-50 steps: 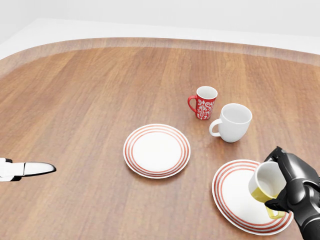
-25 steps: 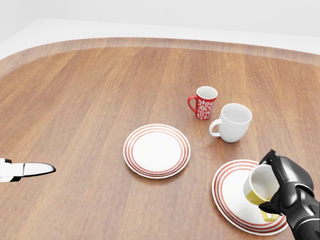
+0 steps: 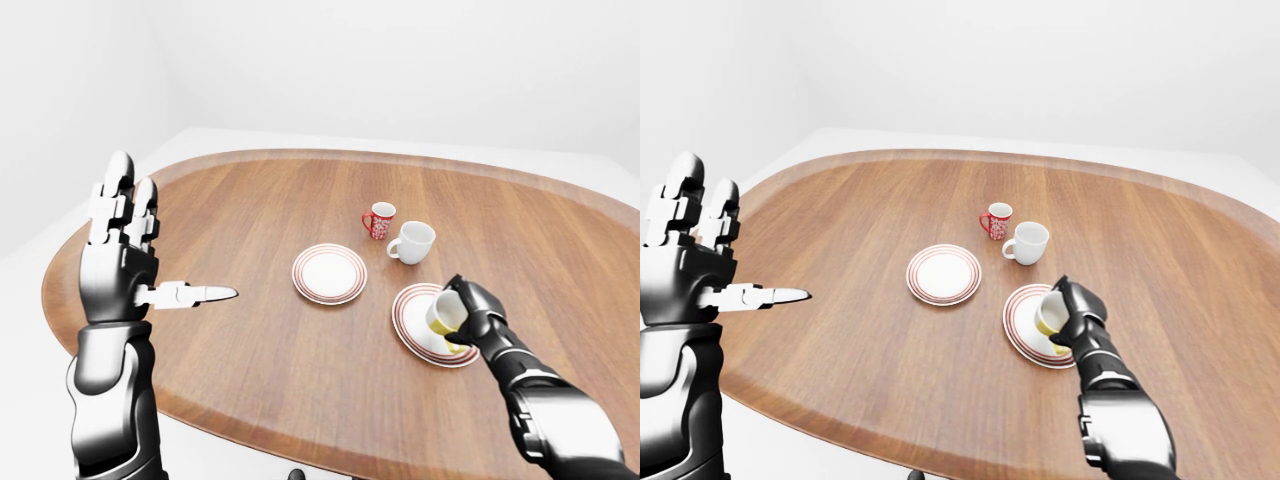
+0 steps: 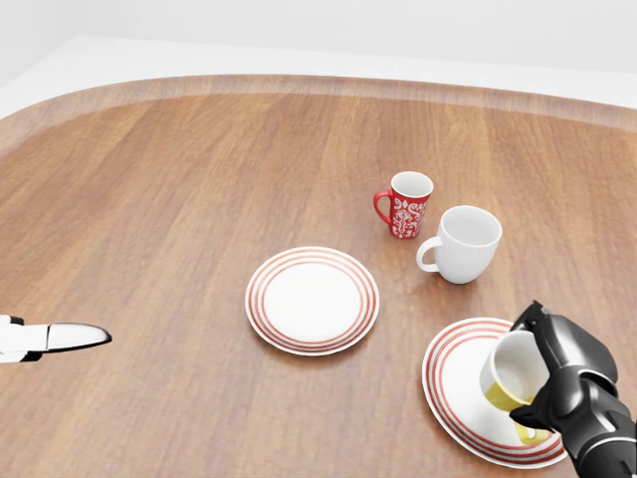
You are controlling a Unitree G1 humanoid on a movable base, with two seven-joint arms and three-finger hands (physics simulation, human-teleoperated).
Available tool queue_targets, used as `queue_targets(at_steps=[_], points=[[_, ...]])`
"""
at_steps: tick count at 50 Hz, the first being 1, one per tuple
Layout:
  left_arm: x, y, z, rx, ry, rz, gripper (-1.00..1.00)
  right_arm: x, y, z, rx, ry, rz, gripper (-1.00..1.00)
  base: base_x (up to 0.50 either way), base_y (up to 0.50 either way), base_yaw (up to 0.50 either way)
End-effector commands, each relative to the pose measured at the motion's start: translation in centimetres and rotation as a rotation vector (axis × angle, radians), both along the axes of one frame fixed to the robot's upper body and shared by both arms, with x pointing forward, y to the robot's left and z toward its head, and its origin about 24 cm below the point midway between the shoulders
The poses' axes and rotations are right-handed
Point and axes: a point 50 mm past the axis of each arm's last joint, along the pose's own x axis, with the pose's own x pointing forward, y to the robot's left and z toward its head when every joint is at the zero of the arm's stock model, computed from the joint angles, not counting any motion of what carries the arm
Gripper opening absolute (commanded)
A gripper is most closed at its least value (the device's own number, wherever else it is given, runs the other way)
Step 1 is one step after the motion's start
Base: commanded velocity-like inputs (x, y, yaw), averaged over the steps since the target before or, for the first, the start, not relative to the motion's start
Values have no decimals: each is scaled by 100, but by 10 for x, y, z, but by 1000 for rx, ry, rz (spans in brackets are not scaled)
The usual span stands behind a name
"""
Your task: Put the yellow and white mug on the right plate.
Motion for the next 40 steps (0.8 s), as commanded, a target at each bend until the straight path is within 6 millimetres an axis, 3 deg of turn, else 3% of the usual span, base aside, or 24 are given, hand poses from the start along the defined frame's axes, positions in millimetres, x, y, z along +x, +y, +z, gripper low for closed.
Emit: queue_targets(at_steps=[1, 40], points=[[-1, 0, 1, 2, -6, -1, 97, 3, 3, 3, -39, -12, 20, -100, 0, 0, 0], [1, -1, -1, 2, 7, -2, 97, 5, 12, 0, -22, -23, 21, -100, 0, 0, 0]])
